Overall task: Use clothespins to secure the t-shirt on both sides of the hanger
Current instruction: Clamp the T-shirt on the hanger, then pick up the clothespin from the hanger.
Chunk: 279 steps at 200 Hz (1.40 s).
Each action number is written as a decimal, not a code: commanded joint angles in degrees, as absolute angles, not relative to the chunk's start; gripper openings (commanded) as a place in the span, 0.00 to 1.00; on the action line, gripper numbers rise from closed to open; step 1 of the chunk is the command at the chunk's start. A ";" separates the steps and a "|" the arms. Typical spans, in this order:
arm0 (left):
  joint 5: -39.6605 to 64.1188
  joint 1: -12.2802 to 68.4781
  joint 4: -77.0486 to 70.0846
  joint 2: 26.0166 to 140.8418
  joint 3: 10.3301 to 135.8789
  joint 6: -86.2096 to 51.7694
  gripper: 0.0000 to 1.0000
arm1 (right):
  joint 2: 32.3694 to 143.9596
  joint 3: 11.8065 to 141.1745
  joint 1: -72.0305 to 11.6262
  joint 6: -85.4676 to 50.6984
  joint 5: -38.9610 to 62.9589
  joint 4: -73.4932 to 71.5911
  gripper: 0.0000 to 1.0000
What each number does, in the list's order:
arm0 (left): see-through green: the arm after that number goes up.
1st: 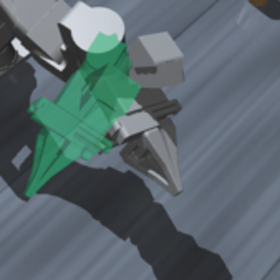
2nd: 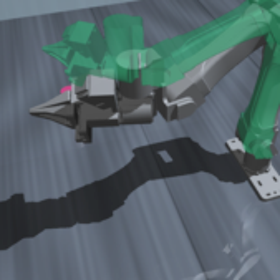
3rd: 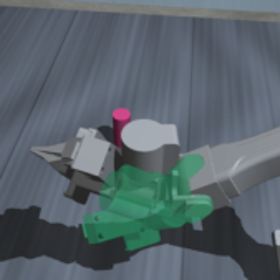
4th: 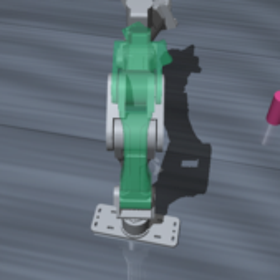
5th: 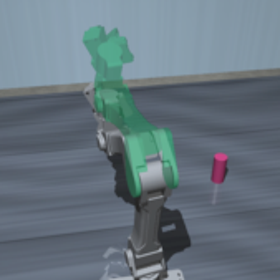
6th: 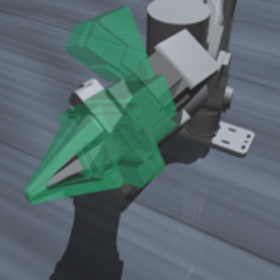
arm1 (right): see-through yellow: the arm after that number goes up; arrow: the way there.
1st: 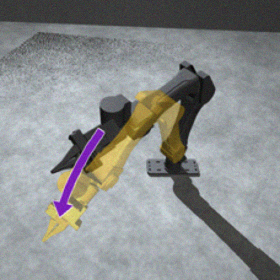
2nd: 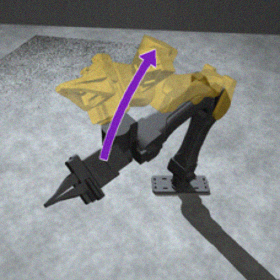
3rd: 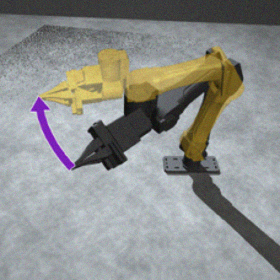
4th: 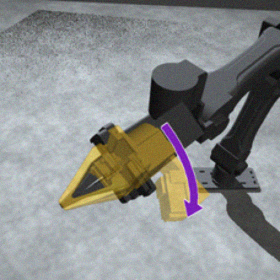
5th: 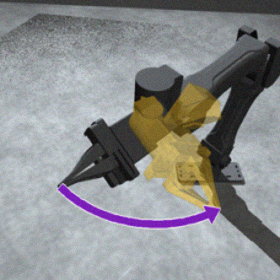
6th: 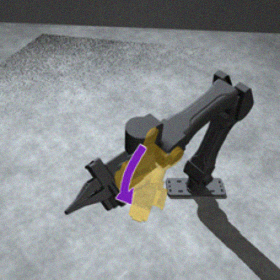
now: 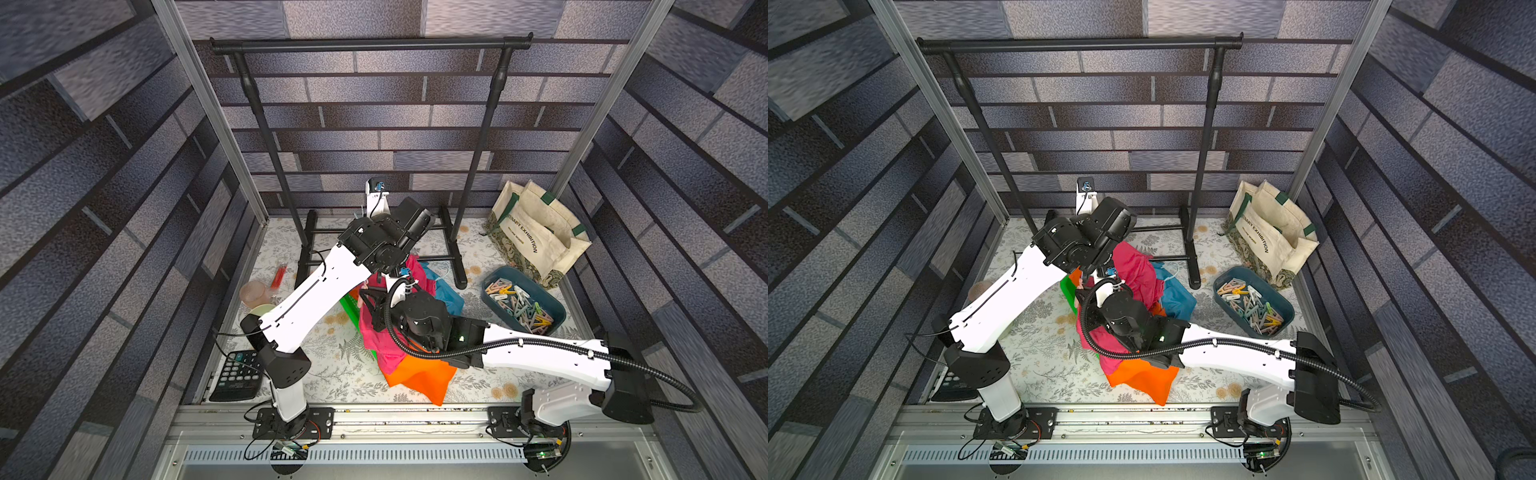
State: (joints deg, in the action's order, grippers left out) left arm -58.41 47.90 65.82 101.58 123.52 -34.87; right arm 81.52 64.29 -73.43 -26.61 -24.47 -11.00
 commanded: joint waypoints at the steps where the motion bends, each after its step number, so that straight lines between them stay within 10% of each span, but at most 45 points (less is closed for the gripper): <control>1: -58.06 46.96 65.20 98.94 122.49 -37.11 0.00 | 82.03 63.53 -75.14 -24.62 -24.86 -12.74 0.14; 107: -59.40 46.73 62.47 95.92 118.80 -34.55 0.00 | 80.68 72.11 -75.20 -28.65 -20.01 3.98 0.65; 213: -63.24 47.75 71.38 102.58 129.47 -35.74 0.00 | 89.90 95.16 -72.68 -27.85 -26.69 37.45 0.62; 279: -58.70 46.74 75.20 105.60 135.17 -39.10 0.00 | 86.27 90.18 -72.77 -13.77 -35.85 26.13 0.62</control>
